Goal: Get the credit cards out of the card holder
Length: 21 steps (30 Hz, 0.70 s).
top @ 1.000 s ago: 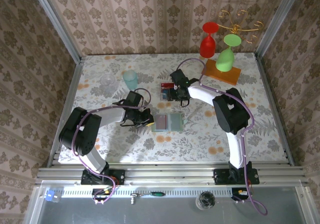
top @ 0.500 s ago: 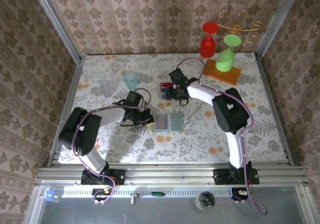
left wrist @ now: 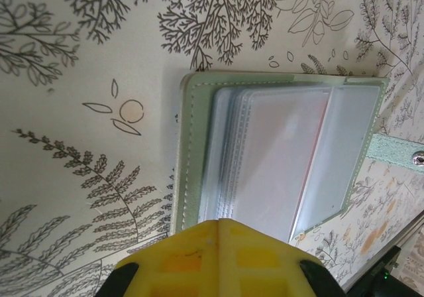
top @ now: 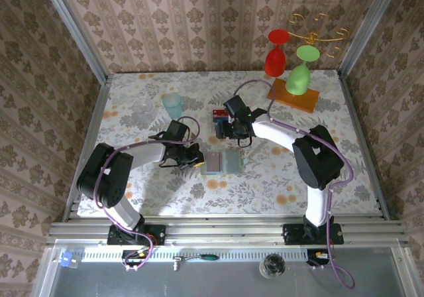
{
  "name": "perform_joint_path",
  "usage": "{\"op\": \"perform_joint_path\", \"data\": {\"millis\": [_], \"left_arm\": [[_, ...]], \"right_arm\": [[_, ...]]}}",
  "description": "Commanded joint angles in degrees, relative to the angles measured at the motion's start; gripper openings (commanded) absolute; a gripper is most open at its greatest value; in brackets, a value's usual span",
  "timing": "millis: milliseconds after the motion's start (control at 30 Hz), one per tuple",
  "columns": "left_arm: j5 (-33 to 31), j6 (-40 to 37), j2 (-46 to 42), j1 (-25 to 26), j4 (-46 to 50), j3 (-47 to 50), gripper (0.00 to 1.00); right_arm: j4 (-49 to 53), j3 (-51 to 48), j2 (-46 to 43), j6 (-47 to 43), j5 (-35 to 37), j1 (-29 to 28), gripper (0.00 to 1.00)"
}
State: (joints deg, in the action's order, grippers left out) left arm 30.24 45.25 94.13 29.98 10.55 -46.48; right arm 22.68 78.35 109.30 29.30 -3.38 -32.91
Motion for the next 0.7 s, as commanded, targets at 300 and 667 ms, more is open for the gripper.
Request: {"op": "perform_joint_path", "data": {"millis": [300,667], "left_arm": [[-0.91,-1.92,1.01,0.69,3.68,-0.38,0.00],[-1.15,-1.41,2.08,0.78,3.47,0.99,0.00]], "right_arm": [[-5.20,-9.41,-3.48,12.18,-19.61,-3.10,0.50],[-8.13,-11.33,-1.74,15.12,-23.34,-6.38,0.42]]}}
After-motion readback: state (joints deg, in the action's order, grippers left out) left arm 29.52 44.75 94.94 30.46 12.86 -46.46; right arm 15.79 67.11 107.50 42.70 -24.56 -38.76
